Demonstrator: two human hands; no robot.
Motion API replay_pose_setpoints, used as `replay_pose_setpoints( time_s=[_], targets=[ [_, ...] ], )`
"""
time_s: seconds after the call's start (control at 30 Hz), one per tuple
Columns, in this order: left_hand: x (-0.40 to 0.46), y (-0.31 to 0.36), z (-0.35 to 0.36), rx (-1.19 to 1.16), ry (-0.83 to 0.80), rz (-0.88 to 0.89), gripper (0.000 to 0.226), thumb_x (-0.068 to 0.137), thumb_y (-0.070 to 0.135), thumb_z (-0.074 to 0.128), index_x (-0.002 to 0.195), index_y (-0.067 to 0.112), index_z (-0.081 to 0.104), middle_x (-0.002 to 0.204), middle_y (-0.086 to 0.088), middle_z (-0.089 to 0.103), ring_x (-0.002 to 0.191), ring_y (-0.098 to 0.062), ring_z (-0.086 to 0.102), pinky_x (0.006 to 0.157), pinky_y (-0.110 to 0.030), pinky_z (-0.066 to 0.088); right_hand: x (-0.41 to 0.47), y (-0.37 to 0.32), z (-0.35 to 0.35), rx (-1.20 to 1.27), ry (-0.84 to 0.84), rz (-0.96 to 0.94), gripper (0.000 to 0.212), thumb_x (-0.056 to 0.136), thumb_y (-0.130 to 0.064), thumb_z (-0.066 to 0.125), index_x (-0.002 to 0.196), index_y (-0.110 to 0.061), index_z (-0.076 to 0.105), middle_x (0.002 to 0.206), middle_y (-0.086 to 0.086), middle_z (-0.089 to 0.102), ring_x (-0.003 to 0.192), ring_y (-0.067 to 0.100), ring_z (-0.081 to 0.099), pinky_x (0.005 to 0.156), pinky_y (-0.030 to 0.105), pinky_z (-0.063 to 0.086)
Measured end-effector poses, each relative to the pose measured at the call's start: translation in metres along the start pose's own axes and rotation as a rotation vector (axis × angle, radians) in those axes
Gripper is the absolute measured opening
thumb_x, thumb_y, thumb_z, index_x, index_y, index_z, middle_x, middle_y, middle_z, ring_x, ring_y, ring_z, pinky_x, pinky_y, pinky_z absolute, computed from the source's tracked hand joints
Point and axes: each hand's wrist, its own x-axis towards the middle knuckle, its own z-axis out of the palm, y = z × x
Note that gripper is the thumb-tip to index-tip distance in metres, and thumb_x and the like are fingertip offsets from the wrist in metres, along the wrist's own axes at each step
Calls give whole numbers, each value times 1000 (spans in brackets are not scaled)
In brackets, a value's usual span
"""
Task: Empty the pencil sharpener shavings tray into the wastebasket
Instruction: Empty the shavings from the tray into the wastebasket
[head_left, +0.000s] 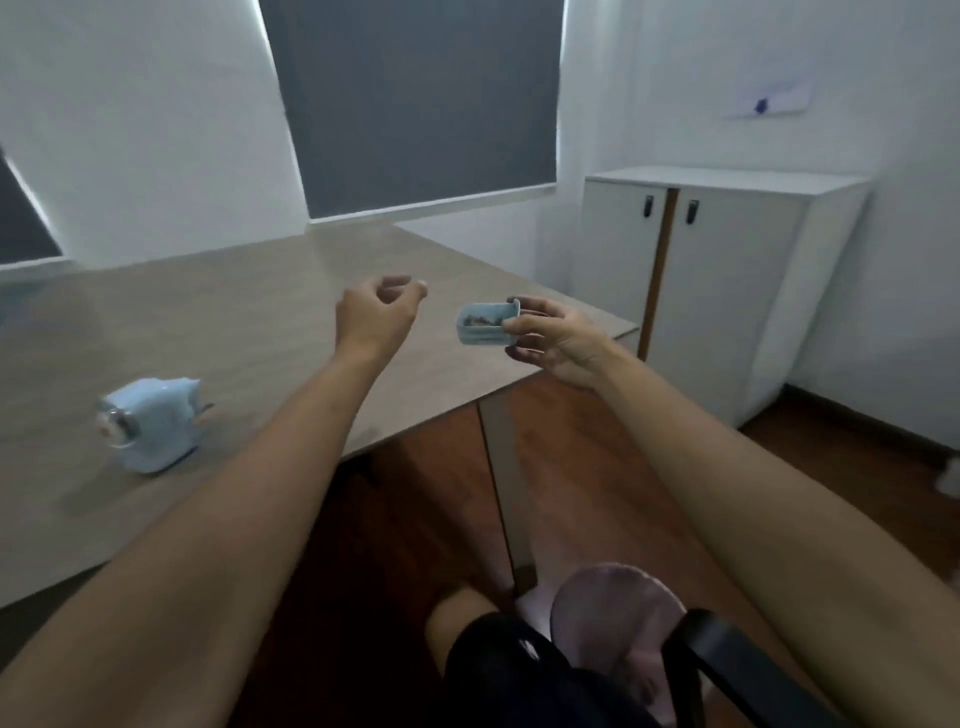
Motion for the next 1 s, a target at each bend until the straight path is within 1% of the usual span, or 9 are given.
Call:
replay_pose_setpoints(
  time_s=[0.13, 0.3, 0.4, 0.47, 0.57, 0.7, 0.83, 0.9, 1.0],
  targets=[
    [-25, -10, 91, -136, -267, -74, 47, 63, 50, 63, 96, 17, 71, 103, -11, 75, 97, -24, 72, 92, -45, 57, -45, 4, -72, -40, 98, 53, 34, 83, 6, 65, 109, -15, 62, 94, 5, 70, 83, 19, 69, 77, 31, 57],
    [-64, -47, 175, -125, -478, -193, 40, 57, 60, 59, 71, 25, 70, 94, -2, 78, 98, -22, 72, 95, -46, 55, -91, 37, -152, -61, 227, 152, 33, 83, 7, 65, 106, -16, 63, 98, 7, 69, 85, 20, 68, 78, 32, 56],
    [-88, -76, 211, -80, -549, -252, 36, 59, 62, 57, 68, 29, 70, 90, 1, 76, 100, -22, 71, 97, -45, 54, -107, 70, -193, -43, 295, 234, 34, 82, 8, 65, 106, -17, 63, 99, 7, 70, 84, 19, 71, 74, 30, 58],
    [-104, -95, 228, -31, -581, -278, 34, 67, 58, 59, 75, 28, 72, 97, -1, 76, 104, -23, 68, 98, -43, 53, -113, 93, -213, -38, 327, 291, 38, 81, 10, 66, 109, -15, 62, 101, 8, 70, 84, 19, 72, 71, 30, 59],
    [-124, -130, 253, 34, -617, -339, 34, 85, 44, 60, 103, 19, 75, 108, -1, 73, 109, -21, 64, 96, -35, 51, -113, 132, -240, -41, 328, 385, 46, 78, 13, 68, 117, -11, 60, 109, 9, 67, 90, 21, 71, 68, 29, 60],
    [-153, -186, 280, 109, -629, -466, 39, 90, 37, 62, 121, 15, 68, 118, -4, 68, 111, -20, 61, 86, -22, 40, -109, 193, -272, -59, 314, 509, 51, 77, 18, 67, 121, -5, 57, 118, 12, 61, 98, 24, 67, 74, 33, 63],
    [-177, -238, 300, 235, -599, -540, 46, 88, 39, 61, 128, 17, 63, 132, -9, 65, 125, -29, 57, 100, -29, 42, -107, 253, -294, -149, 295, 617, 43, 73, 20, 69, 107, -7, 63, 110, 11, 63, 98, 26, 66, 77, 38, 61],
    [-187, -262, 309, 271, -591, -577, 47, 89, 40, 59, 132, 21, 59, 136, -9, 62, 126, -32, 56, 100, -31, 43, -108, 282, -302, -205, 280, 663, 43, 71, 19, 73, 103, -8, 64, 110, 13, 64, 97, 27, 66, 73, 39, 63],
    [-202, -299, 323, 265, -595, -629, 51, 91, 40, 56, 139, 25, 51, 143, -11, 55, 130, -33, 53, 102, -35, 44, -112, 319, -310, -290, 275, 740, 46, 69, 17, 75, 108, -6, 62, 115, 15, 60, 91, 26, 66, 61, 30, 62]
  ],
)
